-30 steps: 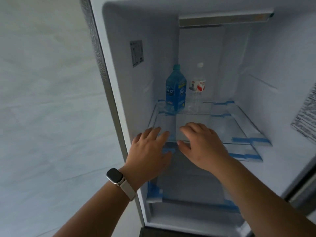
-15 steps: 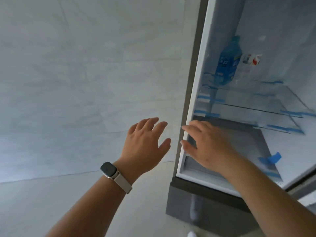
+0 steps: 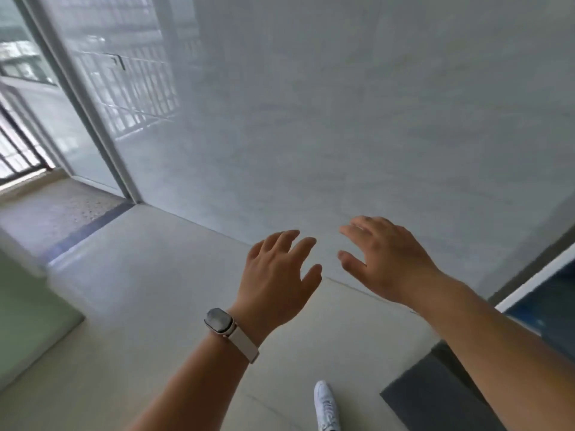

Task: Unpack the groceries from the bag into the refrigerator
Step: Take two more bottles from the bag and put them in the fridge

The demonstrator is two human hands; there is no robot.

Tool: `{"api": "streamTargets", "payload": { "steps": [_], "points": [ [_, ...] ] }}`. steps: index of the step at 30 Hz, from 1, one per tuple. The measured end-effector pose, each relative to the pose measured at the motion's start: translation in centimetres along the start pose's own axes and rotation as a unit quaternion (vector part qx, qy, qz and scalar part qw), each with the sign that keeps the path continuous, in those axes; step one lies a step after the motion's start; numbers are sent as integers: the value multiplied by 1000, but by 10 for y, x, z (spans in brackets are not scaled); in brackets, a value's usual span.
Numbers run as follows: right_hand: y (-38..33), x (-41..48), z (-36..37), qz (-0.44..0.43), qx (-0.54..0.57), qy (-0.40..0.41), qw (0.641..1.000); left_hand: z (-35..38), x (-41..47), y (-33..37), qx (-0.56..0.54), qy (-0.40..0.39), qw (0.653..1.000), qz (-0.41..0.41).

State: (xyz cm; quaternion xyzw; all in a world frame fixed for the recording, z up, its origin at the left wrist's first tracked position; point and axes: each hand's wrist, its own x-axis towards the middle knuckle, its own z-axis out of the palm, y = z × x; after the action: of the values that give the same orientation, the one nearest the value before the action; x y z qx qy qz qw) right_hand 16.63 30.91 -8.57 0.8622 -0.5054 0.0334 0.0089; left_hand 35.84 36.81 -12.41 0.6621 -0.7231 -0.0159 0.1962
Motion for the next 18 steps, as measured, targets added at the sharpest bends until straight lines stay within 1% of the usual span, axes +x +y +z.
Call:
{"api": "streamTargets", "payload": {
  "steps": [6,12,18],
  "points": [
    [-81,65,20,-143,22,-36,989,-24,-38,-78,45,22,989,-139],
    [-148,137,41,-265,51,-67,961,-38,-52,-143,74,31,959,-273],
    [-197,215,53,-358,80,-78,927,-55,-35,-194,107,48,928,-354]
  ]
}}
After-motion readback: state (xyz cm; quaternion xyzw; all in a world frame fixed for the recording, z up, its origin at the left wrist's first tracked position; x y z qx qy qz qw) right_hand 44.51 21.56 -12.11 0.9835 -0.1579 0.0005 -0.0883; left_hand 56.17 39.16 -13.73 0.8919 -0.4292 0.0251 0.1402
